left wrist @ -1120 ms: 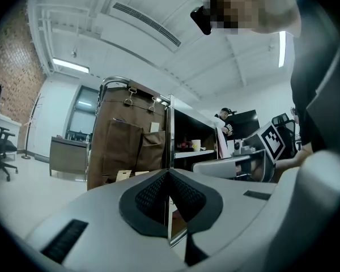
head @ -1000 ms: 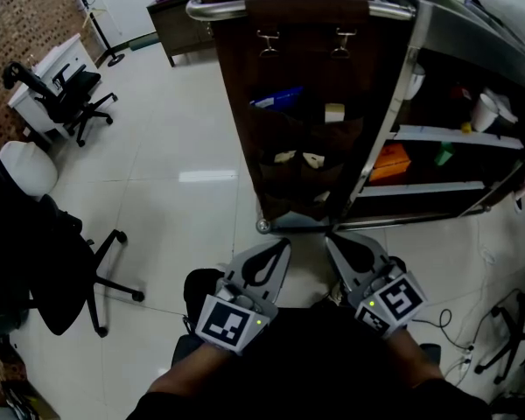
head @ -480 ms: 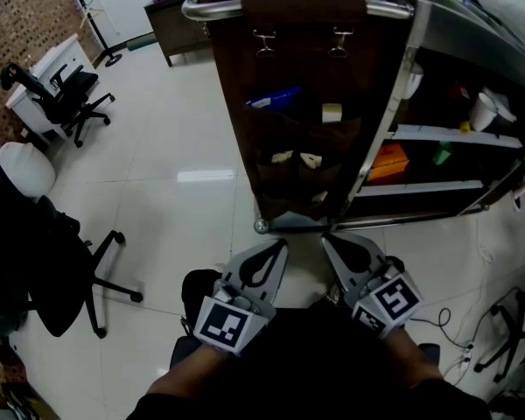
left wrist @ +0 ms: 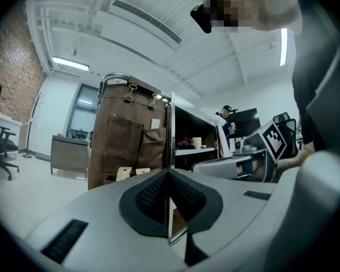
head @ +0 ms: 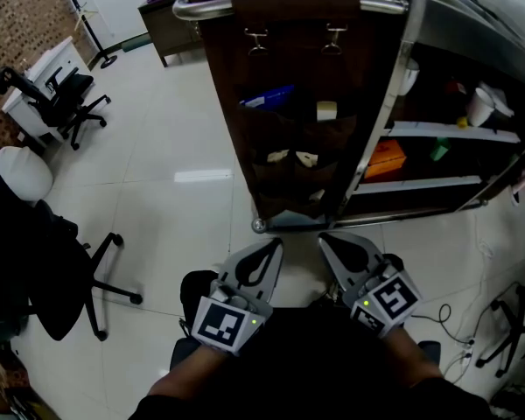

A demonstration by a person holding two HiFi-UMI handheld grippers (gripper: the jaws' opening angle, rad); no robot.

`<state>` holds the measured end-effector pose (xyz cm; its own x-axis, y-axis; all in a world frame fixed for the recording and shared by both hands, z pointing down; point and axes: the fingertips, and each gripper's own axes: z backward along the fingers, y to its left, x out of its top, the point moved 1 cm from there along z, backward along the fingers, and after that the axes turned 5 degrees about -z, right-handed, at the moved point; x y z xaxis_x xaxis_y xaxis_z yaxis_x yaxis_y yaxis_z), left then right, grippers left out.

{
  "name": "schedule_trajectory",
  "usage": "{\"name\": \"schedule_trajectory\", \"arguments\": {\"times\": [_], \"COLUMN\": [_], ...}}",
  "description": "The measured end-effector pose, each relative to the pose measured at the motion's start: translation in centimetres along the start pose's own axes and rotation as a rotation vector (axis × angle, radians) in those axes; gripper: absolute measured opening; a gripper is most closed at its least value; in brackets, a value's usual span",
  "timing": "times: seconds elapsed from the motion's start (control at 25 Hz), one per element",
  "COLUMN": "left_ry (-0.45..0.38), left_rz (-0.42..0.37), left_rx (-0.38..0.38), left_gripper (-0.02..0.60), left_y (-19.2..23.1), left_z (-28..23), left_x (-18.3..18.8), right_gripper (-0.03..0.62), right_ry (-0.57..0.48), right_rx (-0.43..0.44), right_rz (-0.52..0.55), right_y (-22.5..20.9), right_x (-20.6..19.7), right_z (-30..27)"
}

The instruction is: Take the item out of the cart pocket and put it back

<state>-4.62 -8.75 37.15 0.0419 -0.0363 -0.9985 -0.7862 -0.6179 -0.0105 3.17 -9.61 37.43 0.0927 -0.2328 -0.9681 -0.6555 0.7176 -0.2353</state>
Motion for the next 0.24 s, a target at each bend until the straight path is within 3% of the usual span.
{"name": "schedule_trajectory", "arguments": {"times": [0.24], "left_ry": [0.003], "left_rz": [0.0], "left_rx": [0.004], "left_gripper": [0.0], "left_y": [0.1], "left_z": [0.02], "left_x": [-0.15], "right_gripper": [0.011], "right_ry": [0.004], "right_rx": [0.001], "right_rz": [-0.003], "right_y": [0.08], "right_x": [-0.06], "right_z": [0.01]}}
